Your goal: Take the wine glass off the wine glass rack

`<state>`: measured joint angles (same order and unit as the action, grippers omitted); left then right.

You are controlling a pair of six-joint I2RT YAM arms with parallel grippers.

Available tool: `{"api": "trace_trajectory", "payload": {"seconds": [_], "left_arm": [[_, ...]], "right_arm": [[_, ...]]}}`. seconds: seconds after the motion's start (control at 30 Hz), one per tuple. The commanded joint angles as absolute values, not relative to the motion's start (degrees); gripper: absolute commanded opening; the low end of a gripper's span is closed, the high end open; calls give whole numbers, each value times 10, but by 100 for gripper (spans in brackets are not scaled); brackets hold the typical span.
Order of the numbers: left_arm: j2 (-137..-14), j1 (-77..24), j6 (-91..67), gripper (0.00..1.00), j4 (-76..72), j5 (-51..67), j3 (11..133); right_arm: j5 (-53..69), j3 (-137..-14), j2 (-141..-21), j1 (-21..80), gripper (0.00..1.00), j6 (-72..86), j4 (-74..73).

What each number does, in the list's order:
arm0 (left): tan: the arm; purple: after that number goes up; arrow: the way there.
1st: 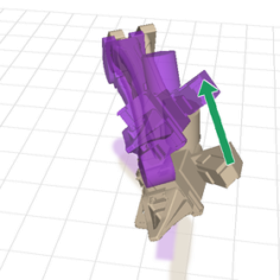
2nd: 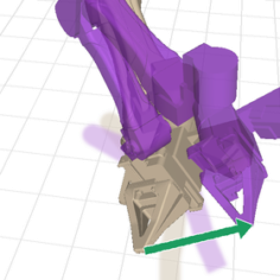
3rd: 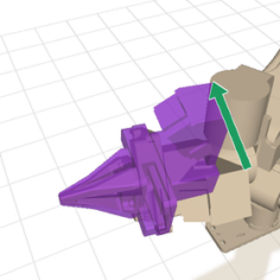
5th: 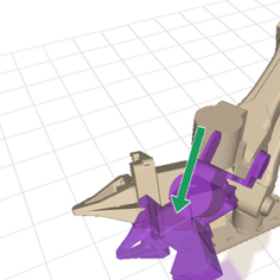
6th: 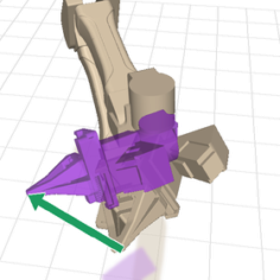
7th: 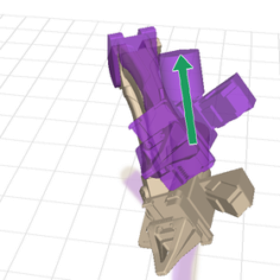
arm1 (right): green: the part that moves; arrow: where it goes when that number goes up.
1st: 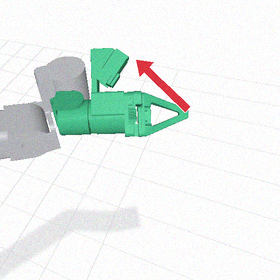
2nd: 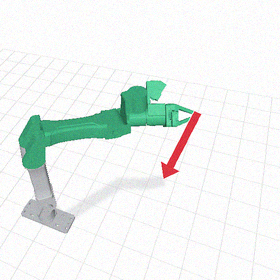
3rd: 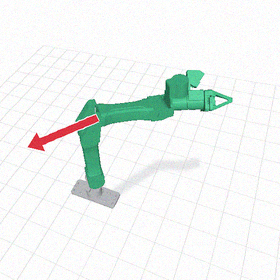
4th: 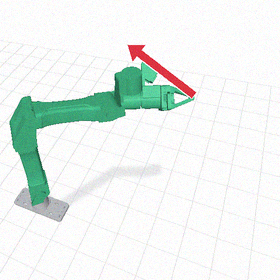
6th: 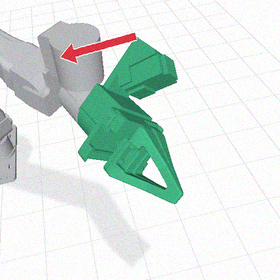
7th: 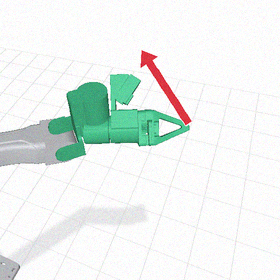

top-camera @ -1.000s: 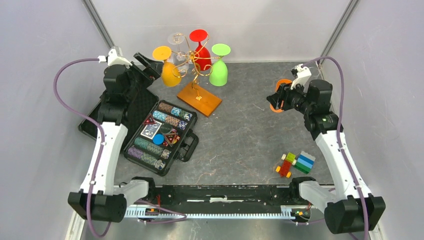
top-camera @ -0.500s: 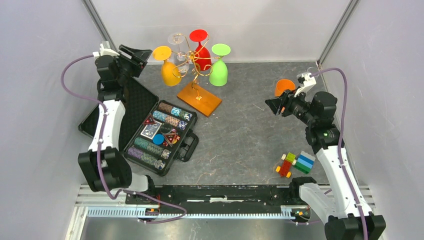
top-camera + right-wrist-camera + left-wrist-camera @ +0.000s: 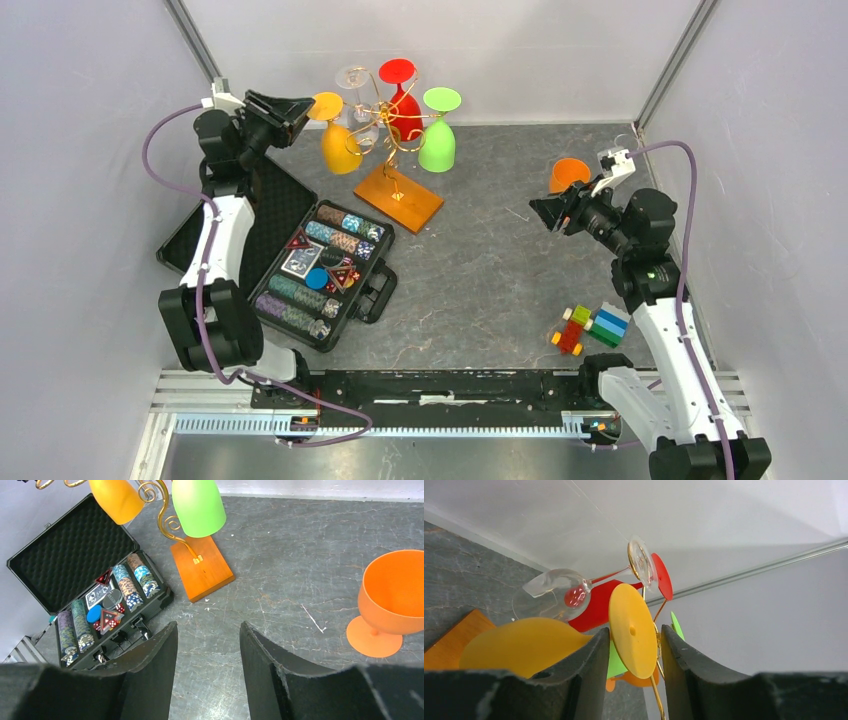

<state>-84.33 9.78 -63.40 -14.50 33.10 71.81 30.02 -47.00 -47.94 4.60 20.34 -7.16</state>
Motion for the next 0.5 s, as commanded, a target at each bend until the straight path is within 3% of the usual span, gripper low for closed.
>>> {"api": "trace_trajectory", "payload": {"seconds": [0.0,0.33,0.47], "left_arm": [[-833,98,-658,43,-175,360,706],[-822,100,-661,5,-158,384,709],[-803,102,-644,2,-131,370,715]], "right_arm": [[310,-466,-468,44,53,212,-45],[302,-471,-456,44,53,205,-51],[301,-475,-456,44,53,203,-54]]}}
